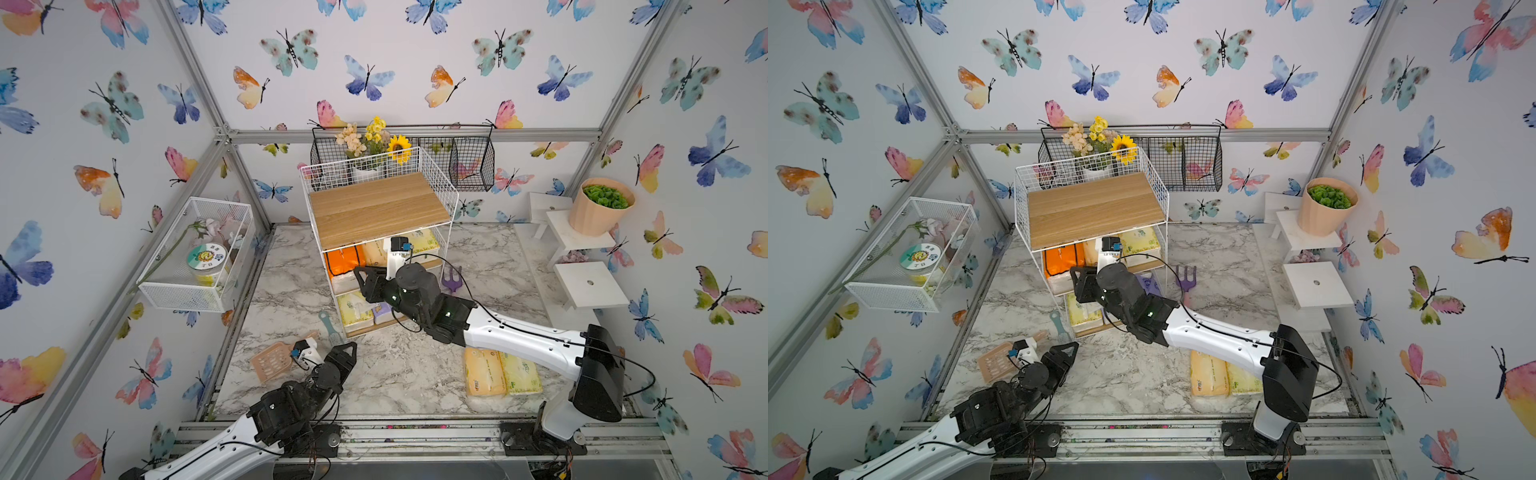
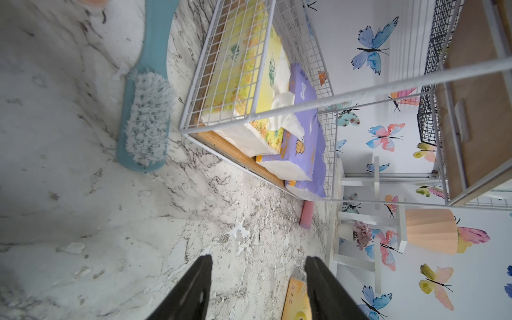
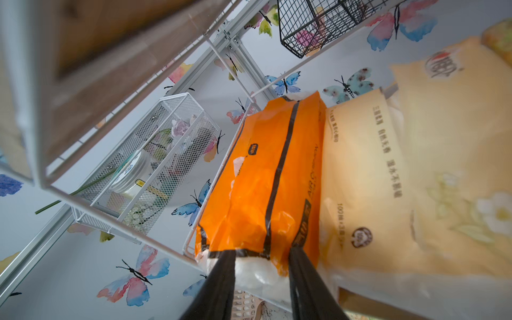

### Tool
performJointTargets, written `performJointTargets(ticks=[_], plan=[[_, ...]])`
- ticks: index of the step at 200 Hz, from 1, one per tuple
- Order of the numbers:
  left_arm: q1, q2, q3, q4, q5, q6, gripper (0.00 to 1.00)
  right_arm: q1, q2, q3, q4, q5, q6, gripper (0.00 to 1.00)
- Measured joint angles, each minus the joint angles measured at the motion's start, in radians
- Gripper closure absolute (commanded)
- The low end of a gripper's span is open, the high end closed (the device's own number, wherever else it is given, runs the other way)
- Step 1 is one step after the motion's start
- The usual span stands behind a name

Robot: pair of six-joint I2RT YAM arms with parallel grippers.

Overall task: Remove the tissue boxes from the shelf
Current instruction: Pick up a box of tissues from the shelf.

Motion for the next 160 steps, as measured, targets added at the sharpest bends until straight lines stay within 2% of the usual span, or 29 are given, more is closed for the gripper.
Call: performJointTargets(ticks=[62,88,126,160], plan=[[0.0,-0.014,0.01,-0.025,0.0,0.004,0.41,-0.002,0.01,0.005,-0.025,-0.002,0.011,0.99],[0.0,-0.027,0.042,-0.032,0.0,0.014,0.34,-0.002,0.01,0.005,-0.027,-0.007,0.017,0.99],[0.0,-0.11,0.089,-0.045,-0.034,0.033,0.14,-0.002,-0.018,-0.006,-0.036,-0.05,0.018,0.99],[0.0,-0.207,0.145,-0.055,-0.096,0.049,0.1,0.0,-0.096,-0.044,-0.035,-0.079,0.018,0.99]])
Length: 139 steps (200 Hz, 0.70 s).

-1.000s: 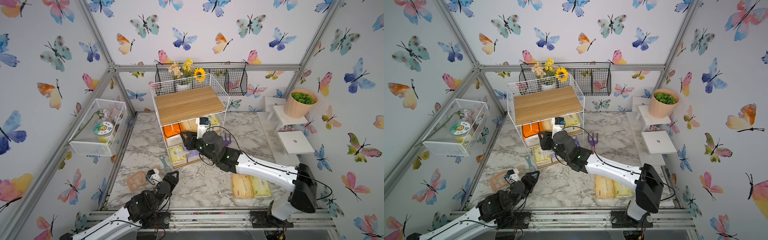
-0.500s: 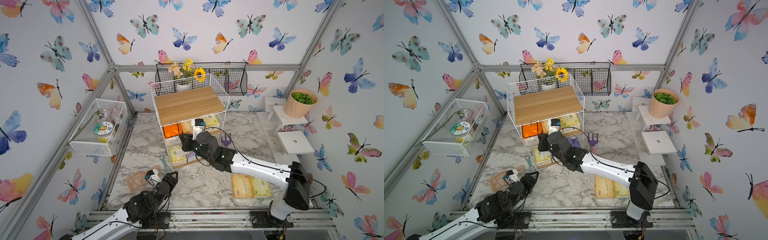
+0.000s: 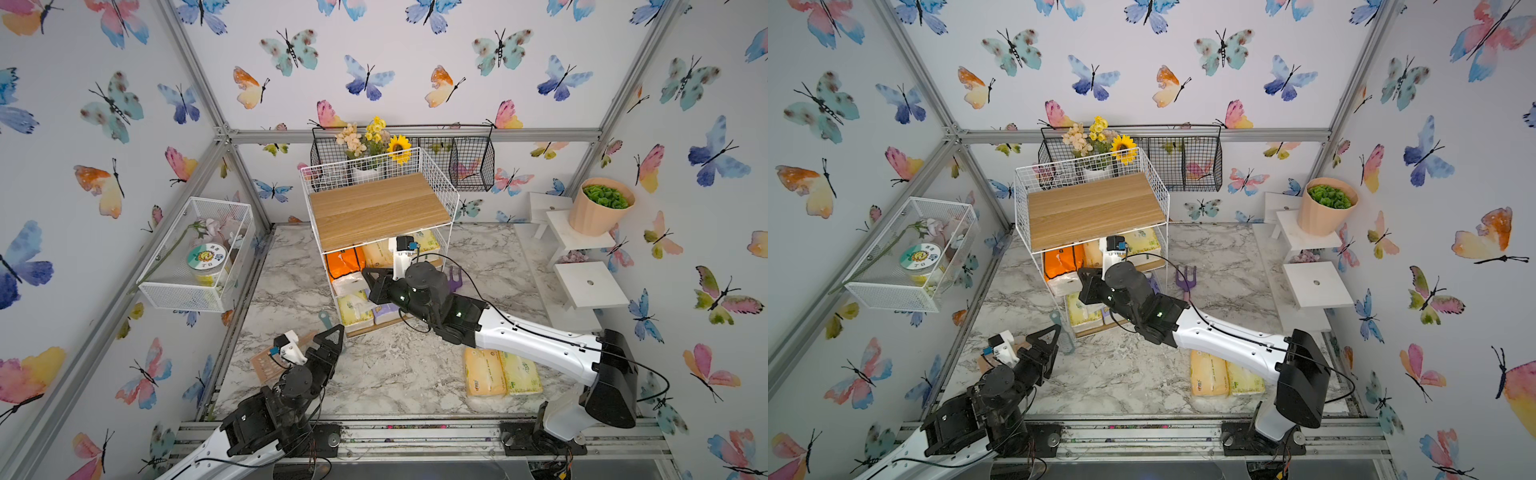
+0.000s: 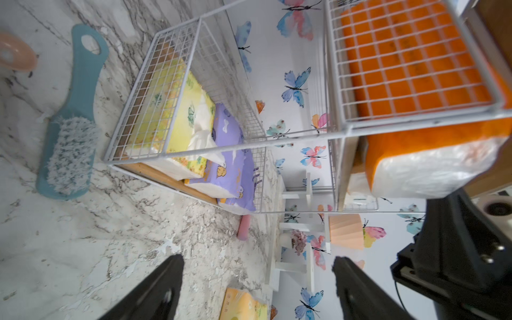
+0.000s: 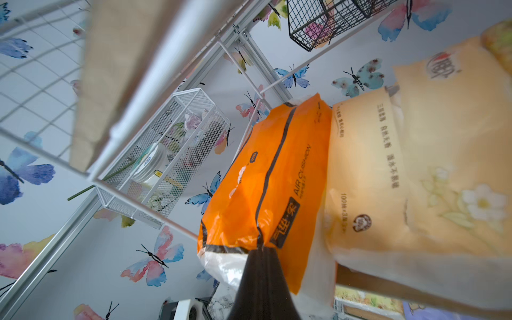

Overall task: Remove the tissue boxes from the shelf
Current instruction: Pick up a box of tissues from the shelf.

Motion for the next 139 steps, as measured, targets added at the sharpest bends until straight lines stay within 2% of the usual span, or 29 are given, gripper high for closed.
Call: performJointTargets(ticks=[22,46,88,139], plan=[[0.0,-0.011,0.036,-0.009,-0.037,0.013,0.08,0.001,-0.029,-0.005,0.001,-0.008,0.0,0.99],[0.0,-0.009,0.063,-0.007,-0.057,0.029,0.0,0.001,-0.031,-0.01,0.003,-0.019,0.001,0.99],[0.0,0.009,0.056,0.115,-0.056,0.047,0.01,0.003,-0.032,-0.033,-0.001,-0.033,0.001,0.99],[0.002,0.115,0.064,0.315,-0.034,0.091,0.01,0.011,-0.077,-0.092,-0.007,-0.04,0.0,0.99]])
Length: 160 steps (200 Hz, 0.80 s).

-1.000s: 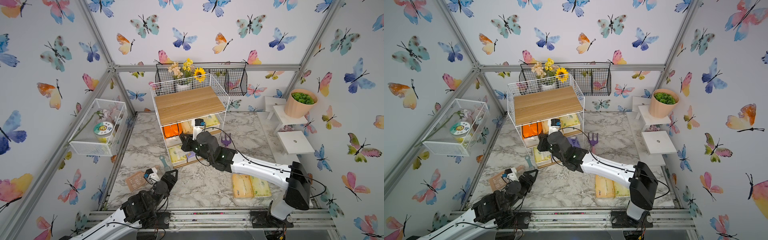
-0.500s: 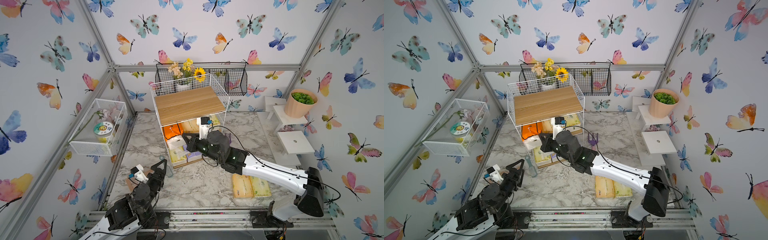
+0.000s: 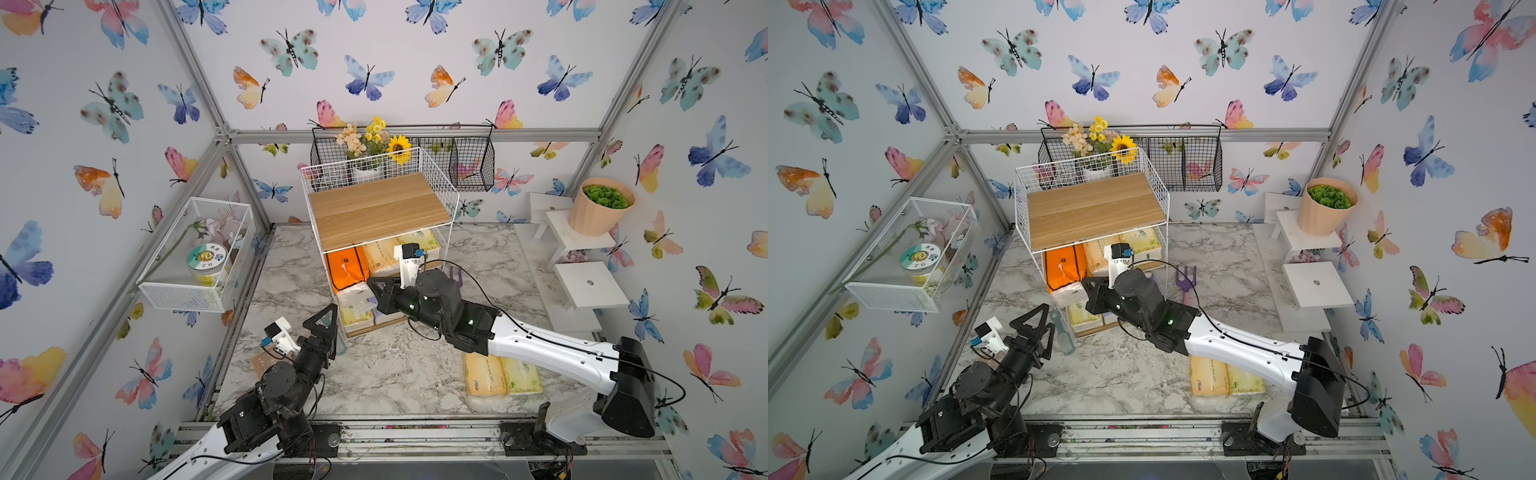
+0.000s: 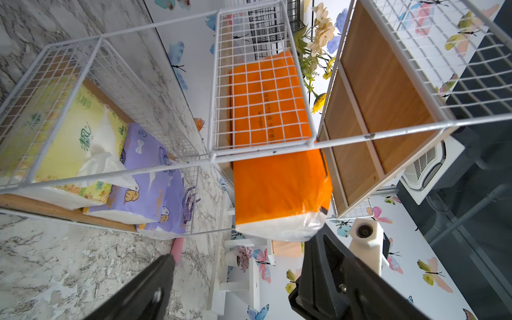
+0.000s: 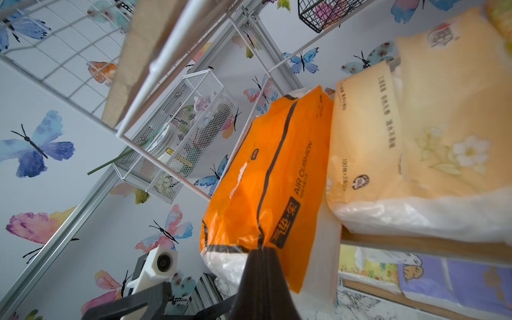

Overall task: Remove the tissue boxes from the shelf
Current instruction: Pick up a box of tissues from the shelf.

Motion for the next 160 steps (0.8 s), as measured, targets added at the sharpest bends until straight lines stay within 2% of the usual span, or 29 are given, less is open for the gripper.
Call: performJointTargets(ticks=[35,115,160], plan=[[0.031,0.075,0.002,0.103,0.038,0.016,0.01,0.004,-0.03,-0.018,0.0,-0.003,0.0,0.99],[0.271,0.271,0.04,0.258,0.289,0.004,0.0,0.01,-0.097,-0.077,-0.002,-0.006,0.0,0.99],[0.304,0.333,0.034,0.343,0.38,-0.024,0.17,0.017,-0.121,-0.1,-0.012,-0.013,0.001,0.99]])
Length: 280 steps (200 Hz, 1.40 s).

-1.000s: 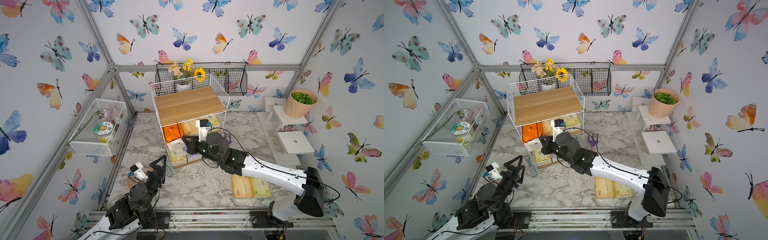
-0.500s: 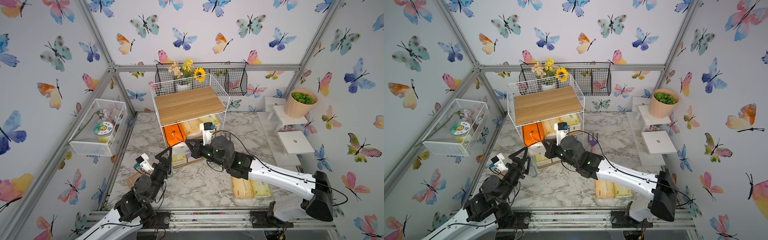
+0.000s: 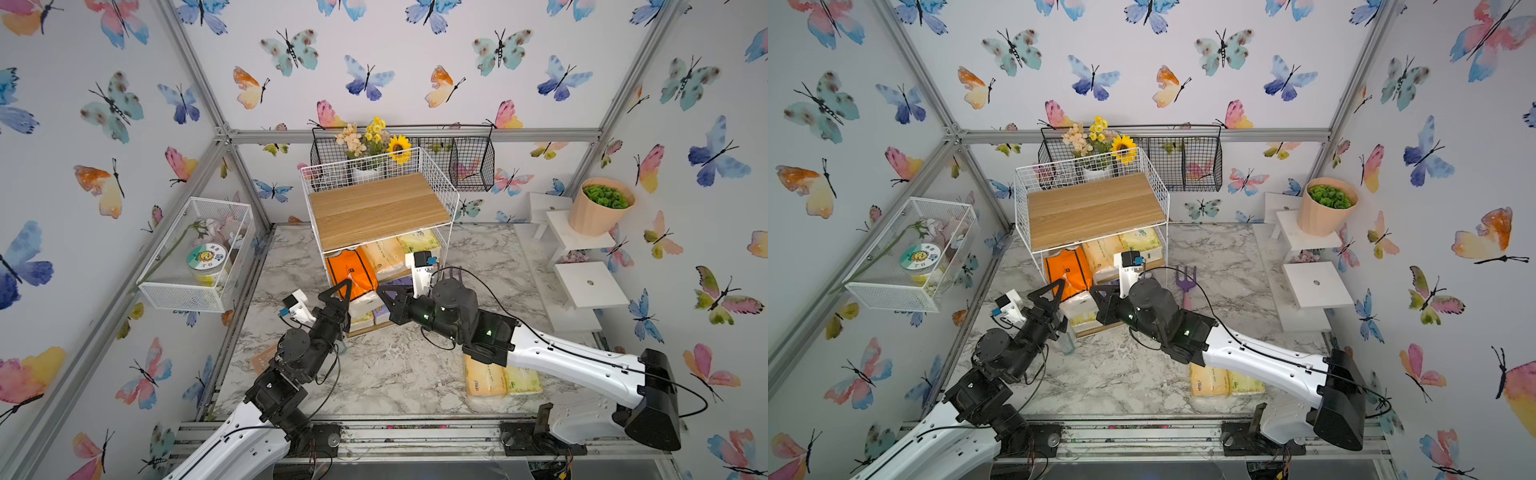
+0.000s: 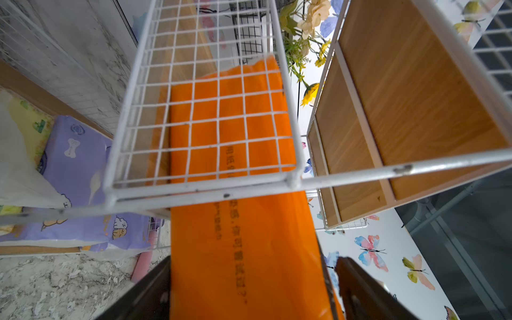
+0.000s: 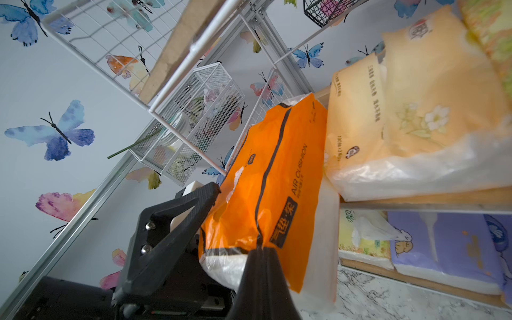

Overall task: Remove the tissue boxes from the shelf
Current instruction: Pick up a box of tissues from the shelf.

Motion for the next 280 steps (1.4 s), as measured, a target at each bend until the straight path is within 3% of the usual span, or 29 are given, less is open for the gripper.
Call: performJointTargets(ticks=[72,86,133,173,225,280], plan=[[0.002,0.027,-0.009,0.042,0.02,-0.013,0.45,0.0,-0.011,-0.002,-0.019,-0.002,0.002,0.98],[0.005,0.027,-0.009,0.042,0.02,-0.012,0.5,0.0,-0.011,-0.002,-0.022,-0.003,0.002,0.92],[0.007,0.013,-0.008,0.008,0.02,0.005,0.62,0.004,-0.012,-0.001,-0.042,-0.01,-0.017,0.59],[0.007,-0.014,0.035,-0.096,0.02,0.041,0.63,0.004,-0.045,-0.001,-0.059,-0.007,-0.045,0.48],[0.006,-0.102,0.113,-0.319,0.058,0.118,0.65,0.004,-0.173,-0.052,-0.069,0.022,-0.092,0.47],[0.007,-0.204,0.154,-0.504,0.145,0.201,0.68,0.004,-0.212,-0.061,-0.109,0.064,-0.135,0.47]])
